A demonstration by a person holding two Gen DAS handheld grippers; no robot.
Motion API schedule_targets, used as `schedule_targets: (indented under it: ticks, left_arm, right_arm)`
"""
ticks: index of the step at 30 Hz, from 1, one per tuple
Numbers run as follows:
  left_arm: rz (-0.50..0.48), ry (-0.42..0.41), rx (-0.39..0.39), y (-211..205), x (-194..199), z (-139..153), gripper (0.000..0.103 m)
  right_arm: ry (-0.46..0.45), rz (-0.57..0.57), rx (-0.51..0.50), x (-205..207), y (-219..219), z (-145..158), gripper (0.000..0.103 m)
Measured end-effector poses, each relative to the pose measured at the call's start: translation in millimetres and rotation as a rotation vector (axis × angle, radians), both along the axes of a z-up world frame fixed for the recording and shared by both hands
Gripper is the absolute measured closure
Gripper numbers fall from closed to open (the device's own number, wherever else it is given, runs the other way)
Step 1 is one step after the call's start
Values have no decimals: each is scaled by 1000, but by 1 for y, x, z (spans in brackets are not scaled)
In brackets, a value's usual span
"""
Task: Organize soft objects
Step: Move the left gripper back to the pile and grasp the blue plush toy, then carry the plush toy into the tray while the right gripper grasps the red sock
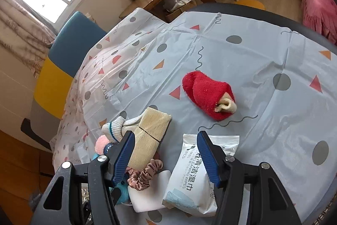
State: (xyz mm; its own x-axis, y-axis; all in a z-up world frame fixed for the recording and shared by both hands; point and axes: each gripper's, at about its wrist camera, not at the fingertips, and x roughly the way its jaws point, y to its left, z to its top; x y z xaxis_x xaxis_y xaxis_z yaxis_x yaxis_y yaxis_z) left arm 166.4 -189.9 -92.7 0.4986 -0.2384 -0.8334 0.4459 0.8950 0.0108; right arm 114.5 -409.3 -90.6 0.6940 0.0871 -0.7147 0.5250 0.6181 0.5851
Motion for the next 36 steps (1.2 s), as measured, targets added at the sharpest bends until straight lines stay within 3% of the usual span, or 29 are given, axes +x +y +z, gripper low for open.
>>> schedule_targets:
  ticks: [4,9,12,15,18,22,24,26,32,36]
  left_arm:
    - [-5,-44,-44,7,-8,20,61]
    - [-36,-84,-72,10,-17,41,61]
    - [-53,-87,-87,12,-19,49,61]
    - [-58,-92,-94,13,-19,56,61]
    - [-49,-67,-120,14,-9,64,61]
    - [-5,-66,-139,19,17,84,61]
    - [38,-90,-139,28,32,98,61]
    - [88,-114,-142,44,45,111,61]
    - [295,-181,-158,141,74,149,61]
    - [418,-242,-153,223,65,165,61]
  right_arm:
    - [-57,-173,13,-24,-28,5,41]
    - [13,-314,11,-40,-53,-4,41]
    - [96,-261,-74,-22,-50,-2,41]
    - [179,-138,-234,16,-40,-1,41]
    - [275,-41,-350,46,-33,-18,41]
    - [301,18,-283,55,-36,-40,43]
    - [319,23,-288,56,-38,-45,57]
    - [318,27,-302,56,-37,-45,61]
    - [333,65,-348,59,-29,-45,64]
    - [321,60,-320,58,-33,-46,64]
